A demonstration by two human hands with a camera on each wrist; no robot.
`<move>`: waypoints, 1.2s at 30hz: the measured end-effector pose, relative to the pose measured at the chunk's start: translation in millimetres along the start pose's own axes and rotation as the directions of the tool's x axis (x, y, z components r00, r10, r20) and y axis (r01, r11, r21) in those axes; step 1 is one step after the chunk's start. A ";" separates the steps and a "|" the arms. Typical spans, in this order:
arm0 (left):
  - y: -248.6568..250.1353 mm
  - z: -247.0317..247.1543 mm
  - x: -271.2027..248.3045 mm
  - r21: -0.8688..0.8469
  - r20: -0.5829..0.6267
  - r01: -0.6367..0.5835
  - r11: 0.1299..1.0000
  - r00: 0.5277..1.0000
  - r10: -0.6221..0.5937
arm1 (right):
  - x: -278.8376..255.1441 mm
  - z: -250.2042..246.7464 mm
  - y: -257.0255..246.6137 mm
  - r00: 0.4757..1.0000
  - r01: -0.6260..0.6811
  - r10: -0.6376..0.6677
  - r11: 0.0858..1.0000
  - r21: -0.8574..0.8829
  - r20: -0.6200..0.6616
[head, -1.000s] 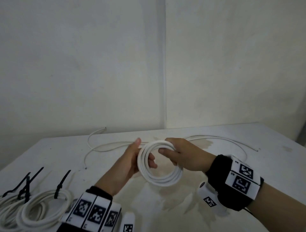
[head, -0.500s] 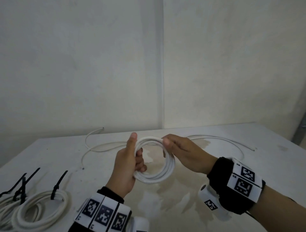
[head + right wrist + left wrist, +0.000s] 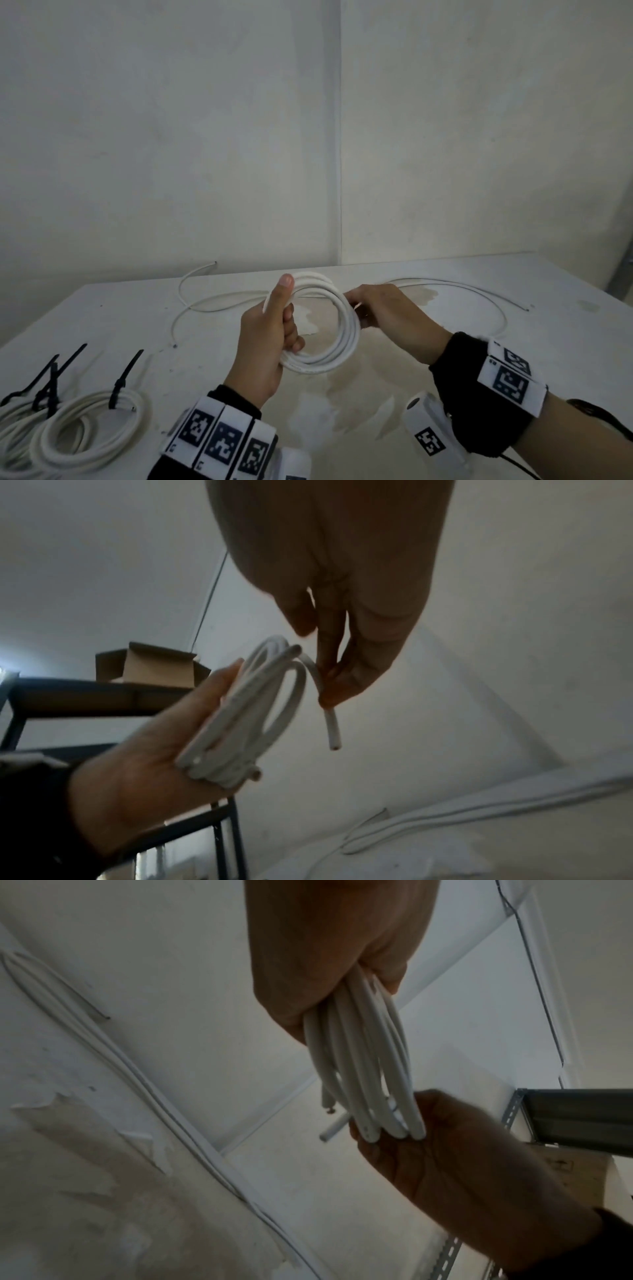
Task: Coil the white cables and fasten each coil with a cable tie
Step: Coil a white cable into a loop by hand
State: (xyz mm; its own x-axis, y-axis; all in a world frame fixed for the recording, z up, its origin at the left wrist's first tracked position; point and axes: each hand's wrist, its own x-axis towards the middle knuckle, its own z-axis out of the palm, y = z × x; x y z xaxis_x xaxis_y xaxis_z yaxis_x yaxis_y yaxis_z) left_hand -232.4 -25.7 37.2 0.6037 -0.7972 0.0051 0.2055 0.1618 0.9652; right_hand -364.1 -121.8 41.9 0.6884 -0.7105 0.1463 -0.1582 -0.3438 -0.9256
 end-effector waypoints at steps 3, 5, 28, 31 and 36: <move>-3.6 2.5 -0.5 0.007 0.006 -0.014 1.000 1.000 0.014 | -3.9 6.2 -4.6 0.999 -0.025 0.014 0.973 0.230 0.048; -4.8 3.2 -0.9 0.012 0.000 -0.022 1.000 1.000 0.022 | -4.9 8.3 -2.7 0.998 0.039 -0.044 0.992 0.119 0.035; -14.9 7.3 6.1 0.159 -0.132 -0.124 0.979 0.981 0.145 | -14.2 8.6 -9.1 0.992 -0.095 0.117 0.949 -0.302 0.056; -16.6 8.2 6.9 0.231 -0.142 -0.147 0.962 0.973 0.183 | -15.5 13.3 -7.9 0.997 -0.071 0.066 0.866 -0.495 -0.028; -19.8 7.3 7.2 0.285 -0.138 -0.184 0.941 0.963 0.231 | -12.1 20.0 -1.4 0.999 -0.007 -0.015 0.863 -0.505 -0.040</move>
State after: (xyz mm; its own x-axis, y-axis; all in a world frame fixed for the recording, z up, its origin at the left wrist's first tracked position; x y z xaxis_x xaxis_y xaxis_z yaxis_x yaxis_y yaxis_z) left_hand -237.8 -38.8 20.1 0.7352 -0.6503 0.1915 -0.1377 0.1333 0.9815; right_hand -358.1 -100.4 34.5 0.6621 -0.7291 0.1735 -0.4991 -0.6016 -0.6237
